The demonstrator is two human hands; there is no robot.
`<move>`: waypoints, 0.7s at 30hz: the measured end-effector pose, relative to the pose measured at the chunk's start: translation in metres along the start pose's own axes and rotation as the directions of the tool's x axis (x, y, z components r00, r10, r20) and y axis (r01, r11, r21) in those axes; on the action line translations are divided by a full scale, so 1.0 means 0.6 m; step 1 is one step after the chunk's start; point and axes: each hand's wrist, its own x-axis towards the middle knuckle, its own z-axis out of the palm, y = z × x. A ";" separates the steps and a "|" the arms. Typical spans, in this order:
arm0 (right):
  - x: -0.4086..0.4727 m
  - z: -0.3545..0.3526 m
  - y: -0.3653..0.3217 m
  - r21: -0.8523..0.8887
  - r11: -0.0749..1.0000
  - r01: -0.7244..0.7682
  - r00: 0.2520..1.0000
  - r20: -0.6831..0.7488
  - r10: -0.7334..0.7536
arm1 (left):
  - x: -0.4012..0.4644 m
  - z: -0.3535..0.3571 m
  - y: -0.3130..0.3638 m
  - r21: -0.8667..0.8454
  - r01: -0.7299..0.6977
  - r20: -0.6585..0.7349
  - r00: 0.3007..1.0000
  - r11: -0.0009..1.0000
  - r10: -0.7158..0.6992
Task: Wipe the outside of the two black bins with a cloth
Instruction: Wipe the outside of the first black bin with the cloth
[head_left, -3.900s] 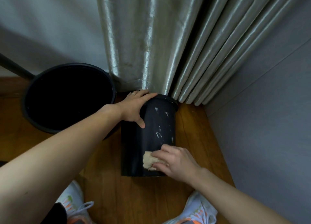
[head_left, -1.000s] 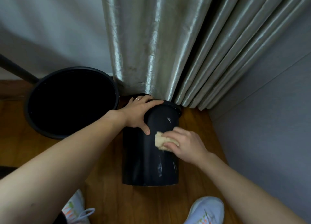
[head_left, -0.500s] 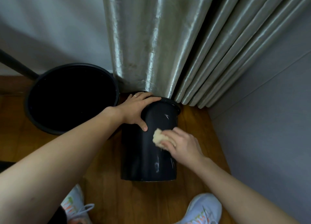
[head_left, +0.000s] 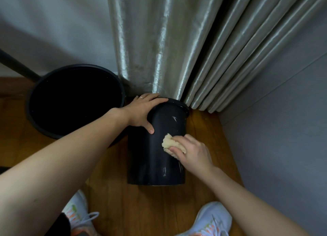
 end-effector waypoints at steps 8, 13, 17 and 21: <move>-0.061 0.009 -0.005 0.033 0.896 0.443 0.867 0.240 -0.437 | 0.001 0.001 0.002 0.023 0.001 -0.002 1.000 1.000 -0.001; -0.005 0.005 -0.017 -0.046 0.983 0.175 0.984 0.024 -0.174 | -0.001 0.000 0.003 0.019 -0.001 -0.006 1.000 1.000 0.001; -0.032 0.012 -0.016 -0.025 0.953 0.302 0.950 0.090 -0.298 | -0.003 -0.002 0.003 0.009 0.006 -0.009 1.000 1.000 -0.006; -0.054 0.005 -0.004 -0.032 0.864 0.502 0.844 0.234 -0.482 | -0.002 -0.003 0.007 0.014 0.010 0.001 1.000 1.000 -0.010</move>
